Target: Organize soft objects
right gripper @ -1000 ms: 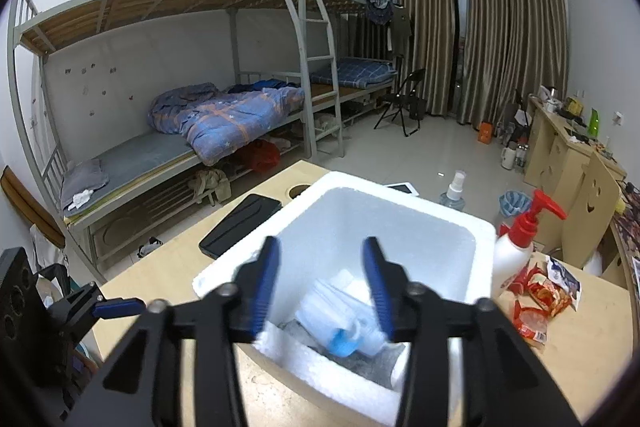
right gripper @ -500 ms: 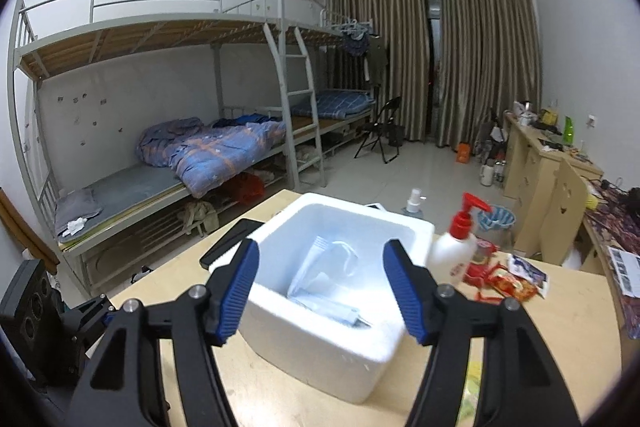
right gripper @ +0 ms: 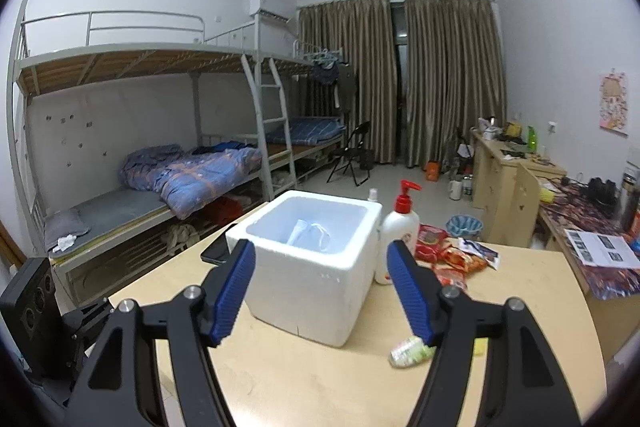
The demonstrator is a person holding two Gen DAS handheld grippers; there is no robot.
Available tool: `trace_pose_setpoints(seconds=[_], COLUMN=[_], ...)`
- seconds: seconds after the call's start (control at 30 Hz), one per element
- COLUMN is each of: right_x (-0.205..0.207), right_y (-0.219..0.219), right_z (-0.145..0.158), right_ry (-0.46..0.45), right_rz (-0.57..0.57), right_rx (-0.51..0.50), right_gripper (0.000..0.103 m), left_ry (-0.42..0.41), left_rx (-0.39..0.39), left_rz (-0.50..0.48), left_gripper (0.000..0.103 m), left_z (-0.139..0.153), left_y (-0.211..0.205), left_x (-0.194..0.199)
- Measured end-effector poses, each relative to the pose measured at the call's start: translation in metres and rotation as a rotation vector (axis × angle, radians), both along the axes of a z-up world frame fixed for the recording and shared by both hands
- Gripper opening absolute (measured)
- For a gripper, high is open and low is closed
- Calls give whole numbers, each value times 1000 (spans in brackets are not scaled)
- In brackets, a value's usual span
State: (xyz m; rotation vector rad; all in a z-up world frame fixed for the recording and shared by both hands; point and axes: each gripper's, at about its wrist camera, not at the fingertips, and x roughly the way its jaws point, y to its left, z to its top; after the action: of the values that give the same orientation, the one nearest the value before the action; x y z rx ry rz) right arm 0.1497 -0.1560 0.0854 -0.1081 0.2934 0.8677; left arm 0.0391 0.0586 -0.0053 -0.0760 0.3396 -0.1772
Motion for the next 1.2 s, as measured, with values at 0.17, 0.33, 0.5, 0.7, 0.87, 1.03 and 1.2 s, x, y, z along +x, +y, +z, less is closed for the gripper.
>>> trace_pose_setpoints(seconds=[0.17,0.33,0.5,0.7,0.87,1.03,1.2], right_x=[-21,-45,-66,-96,-113,-121,-119], right_y=[-24,-43,-58,-69,-75,-87,-94], right_z=[-7,-17,-22,-27,-35,-44,-53], right_ry=[1,0,-10,-35,-52,-55,-38], right_rz=[-32,-61,-93,-104,-106,-111,-129], right_rx=[26,34,52,60,52,50,49], right_gripper=[73,73,73,73,74,74,74], left_ry=[-33,-24,-5,-1,21,124,263], left_rx=[-10,-36,-37,29,43,70,67], left_rz=[-33,-46,-45,-51,-60,-96,-103], left_gripper=[99,99,99,99,99,98,85], left_z=[-3,-14,-29,-48,-67,-99,-138], left_y=[-19,-30,-40,-63,-76,-91,-99], left_x=[-22,-39,-60,-84,-88,-73,-41])
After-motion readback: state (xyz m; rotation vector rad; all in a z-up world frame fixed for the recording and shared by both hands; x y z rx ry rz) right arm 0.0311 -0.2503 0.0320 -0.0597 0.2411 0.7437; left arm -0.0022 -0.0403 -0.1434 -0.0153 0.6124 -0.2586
